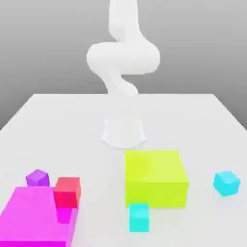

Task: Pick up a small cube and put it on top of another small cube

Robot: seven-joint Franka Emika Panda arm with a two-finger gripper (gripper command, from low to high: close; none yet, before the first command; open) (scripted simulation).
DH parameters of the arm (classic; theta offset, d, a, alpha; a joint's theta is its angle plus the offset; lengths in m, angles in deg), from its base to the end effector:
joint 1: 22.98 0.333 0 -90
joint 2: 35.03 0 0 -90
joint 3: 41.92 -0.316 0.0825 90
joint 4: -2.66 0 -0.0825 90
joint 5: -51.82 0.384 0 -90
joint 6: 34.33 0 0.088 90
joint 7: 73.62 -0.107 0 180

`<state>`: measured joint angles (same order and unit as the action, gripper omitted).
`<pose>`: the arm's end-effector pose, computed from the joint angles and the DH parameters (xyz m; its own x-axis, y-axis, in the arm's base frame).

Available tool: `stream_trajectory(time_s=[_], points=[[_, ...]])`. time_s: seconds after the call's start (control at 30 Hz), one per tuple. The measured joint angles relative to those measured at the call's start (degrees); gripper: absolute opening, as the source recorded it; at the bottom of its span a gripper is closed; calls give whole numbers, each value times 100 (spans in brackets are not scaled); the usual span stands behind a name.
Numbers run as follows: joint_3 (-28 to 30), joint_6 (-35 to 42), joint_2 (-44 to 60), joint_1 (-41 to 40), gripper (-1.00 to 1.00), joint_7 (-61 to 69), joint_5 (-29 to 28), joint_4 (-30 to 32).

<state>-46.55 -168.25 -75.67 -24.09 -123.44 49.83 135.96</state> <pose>0.3804 0.0331 0.6677 0.5169 -0.7022 0.4896 -0.5447 -0.7110 -0.4447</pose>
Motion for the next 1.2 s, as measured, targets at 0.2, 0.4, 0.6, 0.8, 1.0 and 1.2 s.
stream_trajectory(time_s=[0.2, 0.4, 0.6, 0.8, 1.0, 1.2], points=[[-1067, -523, 1276, -170, 0, -1046, -585, 370], [-1982, -1022, 2536, -209, 0, -2118, -1228, 727], [-2572, -1524, 3790, 146, 0, -3156, -1824, 1085], [-2884, -2137, 4846, 729, 0, -3764, -1817, 1485], [-2554, -2728, 5686, 1303, 0, -4368, -2296, 1495], [-1640, -3168, 6346, 2045, -100, -5019, -3149, 1304]])
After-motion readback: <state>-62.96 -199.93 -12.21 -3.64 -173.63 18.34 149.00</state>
